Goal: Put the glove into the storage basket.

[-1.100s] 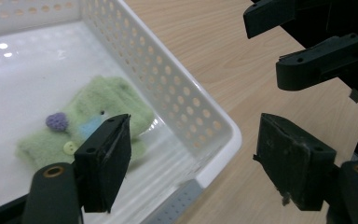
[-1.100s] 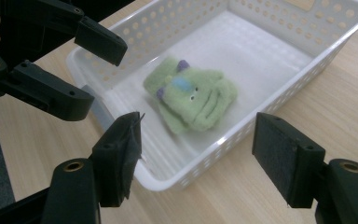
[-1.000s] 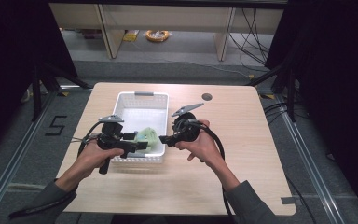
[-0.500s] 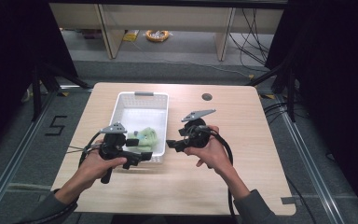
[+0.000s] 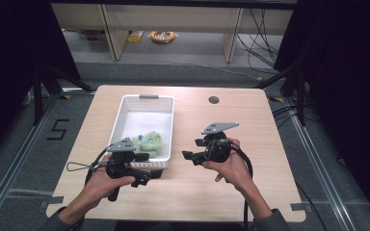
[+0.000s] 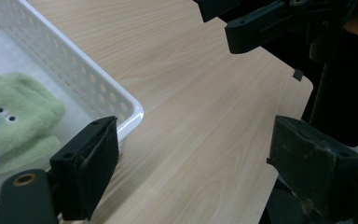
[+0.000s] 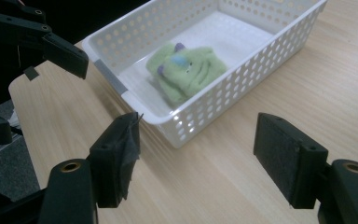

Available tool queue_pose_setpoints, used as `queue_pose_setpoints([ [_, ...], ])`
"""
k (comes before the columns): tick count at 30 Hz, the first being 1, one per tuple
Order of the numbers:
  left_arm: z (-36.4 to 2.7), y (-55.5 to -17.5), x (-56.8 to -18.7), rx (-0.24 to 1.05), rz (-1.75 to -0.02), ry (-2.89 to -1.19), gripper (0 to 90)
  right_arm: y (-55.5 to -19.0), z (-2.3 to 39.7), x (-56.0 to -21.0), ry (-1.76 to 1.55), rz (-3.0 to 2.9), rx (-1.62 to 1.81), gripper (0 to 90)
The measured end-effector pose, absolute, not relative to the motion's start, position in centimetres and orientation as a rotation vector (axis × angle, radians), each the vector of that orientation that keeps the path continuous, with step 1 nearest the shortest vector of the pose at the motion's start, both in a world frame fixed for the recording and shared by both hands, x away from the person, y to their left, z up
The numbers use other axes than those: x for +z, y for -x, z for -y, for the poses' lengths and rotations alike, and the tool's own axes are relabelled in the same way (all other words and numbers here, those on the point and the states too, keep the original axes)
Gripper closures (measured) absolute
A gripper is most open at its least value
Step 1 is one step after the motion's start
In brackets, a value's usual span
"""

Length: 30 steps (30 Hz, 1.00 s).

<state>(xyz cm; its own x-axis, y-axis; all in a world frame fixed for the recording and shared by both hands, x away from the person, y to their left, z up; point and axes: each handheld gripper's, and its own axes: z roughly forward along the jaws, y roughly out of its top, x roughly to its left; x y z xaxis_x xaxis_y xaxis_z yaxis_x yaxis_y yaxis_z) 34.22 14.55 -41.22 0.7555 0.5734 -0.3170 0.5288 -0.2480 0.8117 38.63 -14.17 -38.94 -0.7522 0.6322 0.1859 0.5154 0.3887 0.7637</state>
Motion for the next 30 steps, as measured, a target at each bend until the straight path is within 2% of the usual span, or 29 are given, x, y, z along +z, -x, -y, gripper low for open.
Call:
queue_pose_setpoints([
  [19, -13.2, -32.0, -43.4, 0.069, -0.825, -1.916, 15.3, -35.4, 18.7, -42.1, -1.123, -2.450, 1.341, 30.8],
  [30, -12.4, -31.1, -44.7, 0.100, -0.781, -1.935, 15.3, -33.6, 19.4, -43.4, -1.128, -2.457, 1.364, 30.0],
])
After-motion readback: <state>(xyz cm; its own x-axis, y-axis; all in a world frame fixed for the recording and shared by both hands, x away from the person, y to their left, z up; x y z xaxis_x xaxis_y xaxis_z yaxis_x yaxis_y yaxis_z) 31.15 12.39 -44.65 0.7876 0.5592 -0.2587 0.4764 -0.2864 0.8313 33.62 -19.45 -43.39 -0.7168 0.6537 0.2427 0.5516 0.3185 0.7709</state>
